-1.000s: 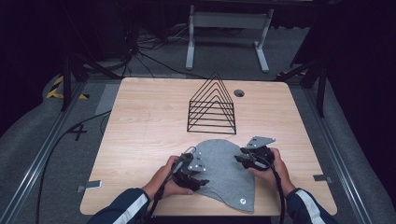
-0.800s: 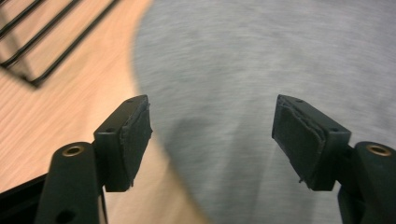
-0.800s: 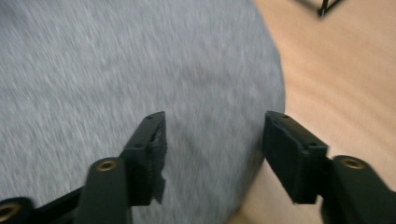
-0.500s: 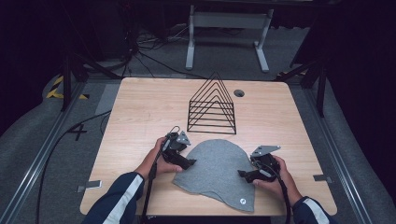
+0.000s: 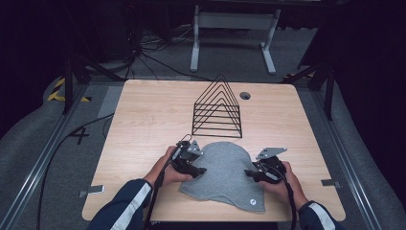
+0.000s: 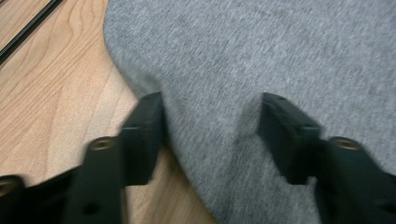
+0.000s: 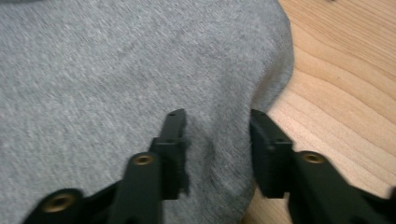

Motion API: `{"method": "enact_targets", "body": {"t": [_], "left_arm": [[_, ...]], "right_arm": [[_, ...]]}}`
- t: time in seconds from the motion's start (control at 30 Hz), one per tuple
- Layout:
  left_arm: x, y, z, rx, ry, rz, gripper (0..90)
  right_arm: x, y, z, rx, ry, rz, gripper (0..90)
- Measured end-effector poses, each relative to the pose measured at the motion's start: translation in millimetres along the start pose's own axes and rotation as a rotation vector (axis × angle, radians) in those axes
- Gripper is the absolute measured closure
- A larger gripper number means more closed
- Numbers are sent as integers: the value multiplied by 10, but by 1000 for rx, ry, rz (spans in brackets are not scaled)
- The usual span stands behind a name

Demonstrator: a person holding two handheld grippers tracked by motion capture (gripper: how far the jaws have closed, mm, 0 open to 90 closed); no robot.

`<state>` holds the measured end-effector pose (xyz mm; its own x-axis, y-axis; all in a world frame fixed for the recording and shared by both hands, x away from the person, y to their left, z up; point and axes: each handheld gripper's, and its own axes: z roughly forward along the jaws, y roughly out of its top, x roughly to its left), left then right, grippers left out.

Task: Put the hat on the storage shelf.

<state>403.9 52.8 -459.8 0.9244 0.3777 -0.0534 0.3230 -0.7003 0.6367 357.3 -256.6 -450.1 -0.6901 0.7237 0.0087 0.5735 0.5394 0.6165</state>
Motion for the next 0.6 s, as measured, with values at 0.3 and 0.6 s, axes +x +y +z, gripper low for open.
{"method": "enact_targets", "body": {"t": [0.3,0.6], "left_arm": [[13,-15,-50,3,-21,18,838],[-17,124,-373,-88,17,62,851]], "right_arm": [[-59,-1,8,-22,46,16,827],[-91,113,-222,-120,40,-17,834]]}}
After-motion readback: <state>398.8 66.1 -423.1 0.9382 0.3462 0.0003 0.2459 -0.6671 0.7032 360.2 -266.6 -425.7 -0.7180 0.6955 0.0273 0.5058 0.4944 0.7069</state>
